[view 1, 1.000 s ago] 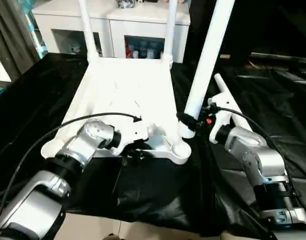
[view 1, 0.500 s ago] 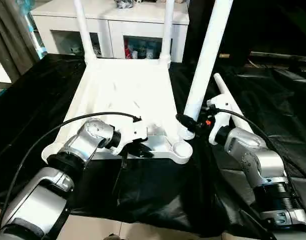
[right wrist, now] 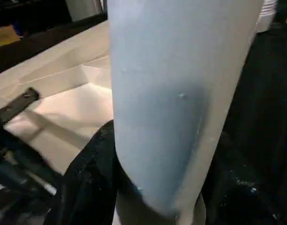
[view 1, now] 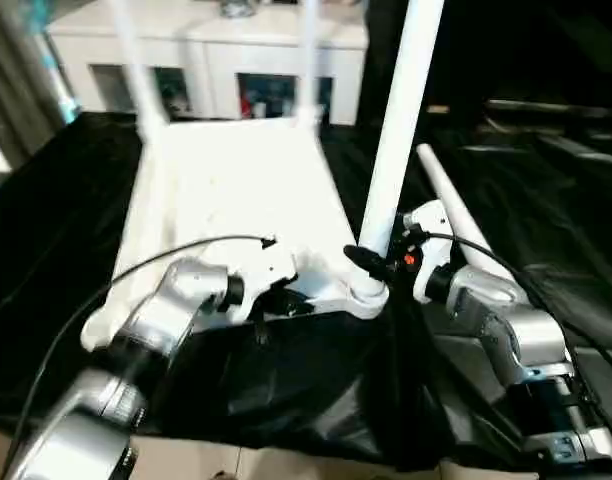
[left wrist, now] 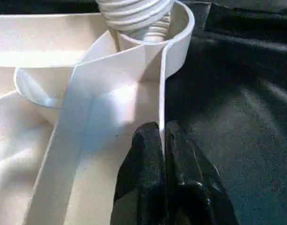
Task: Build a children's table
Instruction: Pick table leg
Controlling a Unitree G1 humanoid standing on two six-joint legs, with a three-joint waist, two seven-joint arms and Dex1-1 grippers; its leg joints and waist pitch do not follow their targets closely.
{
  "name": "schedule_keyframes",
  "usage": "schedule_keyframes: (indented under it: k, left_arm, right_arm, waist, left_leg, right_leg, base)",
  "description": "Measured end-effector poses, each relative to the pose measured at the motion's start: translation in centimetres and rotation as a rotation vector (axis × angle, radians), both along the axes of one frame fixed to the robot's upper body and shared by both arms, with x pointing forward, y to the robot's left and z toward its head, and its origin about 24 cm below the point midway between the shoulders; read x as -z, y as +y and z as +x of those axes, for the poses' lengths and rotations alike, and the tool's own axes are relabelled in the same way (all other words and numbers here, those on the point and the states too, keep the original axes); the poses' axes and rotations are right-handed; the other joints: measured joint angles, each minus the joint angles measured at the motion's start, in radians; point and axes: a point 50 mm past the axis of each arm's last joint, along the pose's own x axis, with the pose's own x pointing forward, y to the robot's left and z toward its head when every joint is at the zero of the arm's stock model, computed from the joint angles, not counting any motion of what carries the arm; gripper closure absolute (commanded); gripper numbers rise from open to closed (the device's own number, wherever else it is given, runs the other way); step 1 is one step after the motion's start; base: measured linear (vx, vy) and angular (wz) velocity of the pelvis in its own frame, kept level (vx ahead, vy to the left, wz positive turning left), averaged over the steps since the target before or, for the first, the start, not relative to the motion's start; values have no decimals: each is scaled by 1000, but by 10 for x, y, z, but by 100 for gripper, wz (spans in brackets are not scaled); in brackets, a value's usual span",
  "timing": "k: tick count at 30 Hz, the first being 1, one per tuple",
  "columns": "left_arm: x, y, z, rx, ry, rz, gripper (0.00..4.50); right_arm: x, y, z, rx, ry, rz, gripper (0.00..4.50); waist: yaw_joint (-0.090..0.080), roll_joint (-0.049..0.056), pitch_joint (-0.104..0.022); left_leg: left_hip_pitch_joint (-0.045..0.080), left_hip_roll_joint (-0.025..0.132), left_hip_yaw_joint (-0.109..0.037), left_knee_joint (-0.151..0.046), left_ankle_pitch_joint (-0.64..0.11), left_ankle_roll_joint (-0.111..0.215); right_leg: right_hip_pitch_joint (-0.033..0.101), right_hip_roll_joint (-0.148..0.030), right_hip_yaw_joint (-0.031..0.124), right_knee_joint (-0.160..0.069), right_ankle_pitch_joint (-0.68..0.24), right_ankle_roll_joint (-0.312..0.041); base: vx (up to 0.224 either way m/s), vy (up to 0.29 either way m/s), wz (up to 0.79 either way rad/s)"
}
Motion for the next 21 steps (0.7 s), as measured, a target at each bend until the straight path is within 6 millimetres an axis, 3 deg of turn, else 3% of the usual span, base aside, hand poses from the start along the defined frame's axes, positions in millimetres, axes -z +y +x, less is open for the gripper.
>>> schedule_keyframes:
  k: [10, 21]
  left_arm:
    - [0, 0, -8, -36, 3, 6, 450]
    - [0, 0, -8, -53, 7, 18, 450]
  right_arm:
    - [0, 5, 2, -68, 27, -9, 260]
    - [0, 7, 1, -114, 37, -30, 260]
  waist:
    - [-15, -10, -4]
    - [-16, -14, -6]
  left_leg:
    - [0, 0, 1, -1, -1, 1]
    - [1, 0, 1, -1, -1, 1]
  right_leg:
    - [0, 0, 0, -3, -1, 1]
    - [1, 0, 0, -3, -1, 1]
  base:
    - [0, 0, 0]
    - [0, 0, 0]
